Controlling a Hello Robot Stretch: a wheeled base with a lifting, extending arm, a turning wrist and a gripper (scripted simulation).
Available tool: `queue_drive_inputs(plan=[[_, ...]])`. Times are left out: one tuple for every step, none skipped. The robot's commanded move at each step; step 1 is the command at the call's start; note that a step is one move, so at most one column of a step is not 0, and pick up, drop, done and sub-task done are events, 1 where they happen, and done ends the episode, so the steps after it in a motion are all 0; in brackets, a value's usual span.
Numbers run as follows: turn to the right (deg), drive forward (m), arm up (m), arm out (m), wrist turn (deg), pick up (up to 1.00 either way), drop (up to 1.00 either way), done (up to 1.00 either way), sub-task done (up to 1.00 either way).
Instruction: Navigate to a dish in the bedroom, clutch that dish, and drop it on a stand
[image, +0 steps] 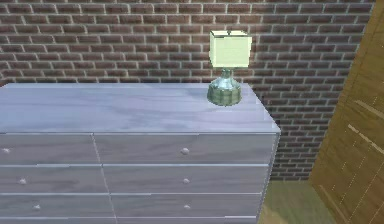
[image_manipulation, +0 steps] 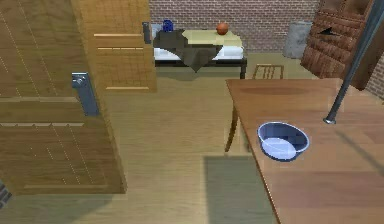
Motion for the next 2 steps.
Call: queue_drive_inputs(plan=[[24.0, 0.0, 0.0, 0.0, 0.0, 0.0, 0.0, 0.0, 0.0], [0.0, 0.0, 0.5, 0.0, 0.0, 0.0, 0.0, 0.0, 0.0]])
